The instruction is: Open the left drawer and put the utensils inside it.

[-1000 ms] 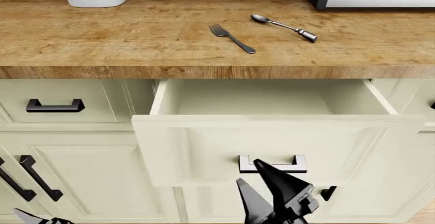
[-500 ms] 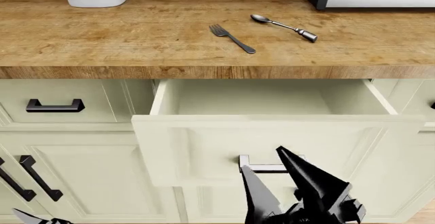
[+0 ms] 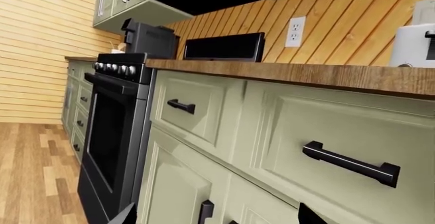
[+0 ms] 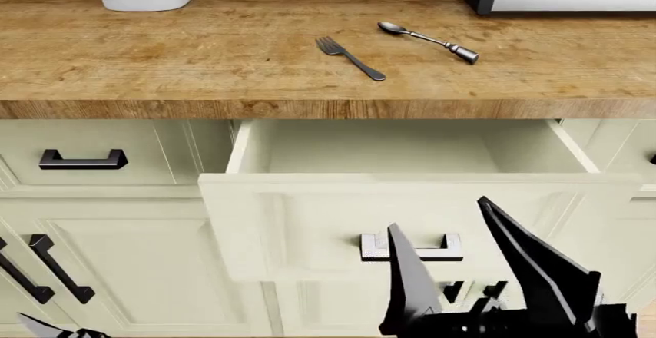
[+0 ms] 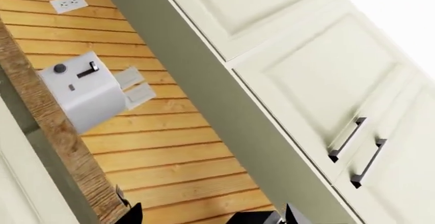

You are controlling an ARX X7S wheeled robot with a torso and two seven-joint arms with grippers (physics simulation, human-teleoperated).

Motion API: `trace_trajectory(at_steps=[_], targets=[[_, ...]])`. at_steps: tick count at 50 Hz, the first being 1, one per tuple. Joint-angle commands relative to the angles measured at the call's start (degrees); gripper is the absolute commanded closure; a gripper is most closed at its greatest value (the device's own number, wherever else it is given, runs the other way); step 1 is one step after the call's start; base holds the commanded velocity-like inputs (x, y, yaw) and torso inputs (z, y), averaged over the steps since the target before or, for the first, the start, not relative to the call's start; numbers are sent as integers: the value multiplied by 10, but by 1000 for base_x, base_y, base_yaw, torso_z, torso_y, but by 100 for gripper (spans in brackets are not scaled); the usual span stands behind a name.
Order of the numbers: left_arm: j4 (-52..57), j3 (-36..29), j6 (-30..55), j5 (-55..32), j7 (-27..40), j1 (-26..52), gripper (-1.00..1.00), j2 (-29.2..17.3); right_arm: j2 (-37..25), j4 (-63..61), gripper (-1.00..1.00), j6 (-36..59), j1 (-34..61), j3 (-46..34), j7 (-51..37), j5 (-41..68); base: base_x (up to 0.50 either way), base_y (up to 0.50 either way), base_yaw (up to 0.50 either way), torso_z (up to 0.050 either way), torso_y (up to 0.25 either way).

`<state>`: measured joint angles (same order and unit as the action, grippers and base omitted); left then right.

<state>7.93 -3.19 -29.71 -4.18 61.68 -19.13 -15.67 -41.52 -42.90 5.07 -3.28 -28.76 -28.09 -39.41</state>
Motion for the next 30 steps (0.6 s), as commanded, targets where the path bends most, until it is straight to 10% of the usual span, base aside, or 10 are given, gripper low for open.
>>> trace_trajectory(at_steps=[1, 30], targets=[[3, 0, -5, 6, 3, -2, -100, -2, -4, -32, -100, 4, -10, 21, -14, 19, 0, 0, 0, 0, 0], [5, -10, -14, 15, -6, -1, -100, -11, -1, -56, -100, 1, -14, 55, -34, 81, 0, 0, 0, 12, 0]])
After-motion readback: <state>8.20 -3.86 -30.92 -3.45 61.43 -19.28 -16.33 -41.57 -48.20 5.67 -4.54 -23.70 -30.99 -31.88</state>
